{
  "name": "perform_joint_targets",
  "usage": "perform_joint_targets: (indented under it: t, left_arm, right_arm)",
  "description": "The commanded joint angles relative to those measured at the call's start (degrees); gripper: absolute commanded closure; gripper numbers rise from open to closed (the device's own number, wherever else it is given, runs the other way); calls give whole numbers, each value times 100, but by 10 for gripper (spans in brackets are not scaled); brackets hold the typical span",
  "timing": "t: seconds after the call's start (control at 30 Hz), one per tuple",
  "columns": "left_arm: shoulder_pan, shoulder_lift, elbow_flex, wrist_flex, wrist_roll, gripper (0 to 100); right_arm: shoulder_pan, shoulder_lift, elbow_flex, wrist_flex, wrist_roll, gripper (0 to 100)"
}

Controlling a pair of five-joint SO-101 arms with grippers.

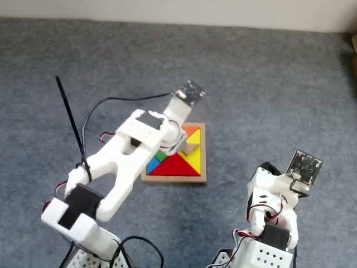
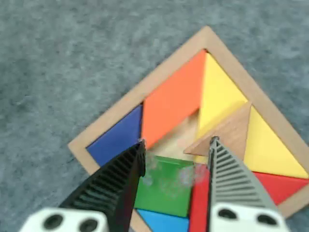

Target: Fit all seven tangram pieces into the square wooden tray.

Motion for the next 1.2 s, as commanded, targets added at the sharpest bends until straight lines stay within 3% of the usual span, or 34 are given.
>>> perform_joint_targets:
  t: [0.0,0.4,0.63,0.93,1.17]
  left_arm:
    - [-277,31,-136,9,9,793]
    - [-646,-330,-136,18,0,793]
    - [-224,-1244,-84,431,26,793]
    - [-189,-875,-84,457,44,797]
    - [-418,-2343,462,615,492,833]
  right_arm:
    - [31,-31,497,-127,0,993]
    - [31,-31,497,-127,0,993]
    - [31,-31,497,-127,0,993]
    - [31,-31,497,-127,0,993]
    - [22,-31,673,-127,9,993]
